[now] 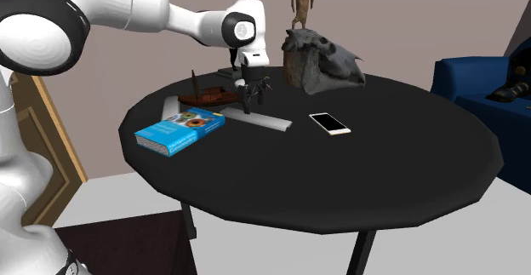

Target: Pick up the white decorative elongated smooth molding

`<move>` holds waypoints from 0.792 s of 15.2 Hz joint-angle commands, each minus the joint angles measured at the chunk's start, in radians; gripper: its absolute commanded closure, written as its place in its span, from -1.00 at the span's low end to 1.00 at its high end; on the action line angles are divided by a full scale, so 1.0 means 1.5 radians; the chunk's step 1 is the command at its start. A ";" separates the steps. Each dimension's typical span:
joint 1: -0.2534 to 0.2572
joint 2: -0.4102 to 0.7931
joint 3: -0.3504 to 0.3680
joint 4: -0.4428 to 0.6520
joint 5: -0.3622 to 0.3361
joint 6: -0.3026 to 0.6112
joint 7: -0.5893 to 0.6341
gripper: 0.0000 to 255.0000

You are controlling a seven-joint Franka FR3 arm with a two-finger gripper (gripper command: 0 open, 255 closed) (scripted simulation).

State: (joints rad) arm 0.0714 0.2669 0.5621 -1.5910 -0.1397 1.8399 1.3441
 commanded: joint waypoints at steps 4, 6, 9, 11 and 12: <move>0.001 0.009 -0.002 -0.033 -0.007 0.041 0.008 -1.00; 0.001 0.011 -0.003 -0.045 -0.008 0.054 0.009 -1.00; 0.001 0.011 -0.003 -0.044 -0.008 0.053 0.009 1.00; 0.001 0.011 -0.003 -0.044 -0.008 0.053 0.009 1.00; 0.001 0.011 -0.003 -0.044 -0.008 0.053 0.009 1.00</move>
State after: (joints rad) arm 0.0725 0.2834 0.5575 -1.6565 -0.1520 1.9196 1.3568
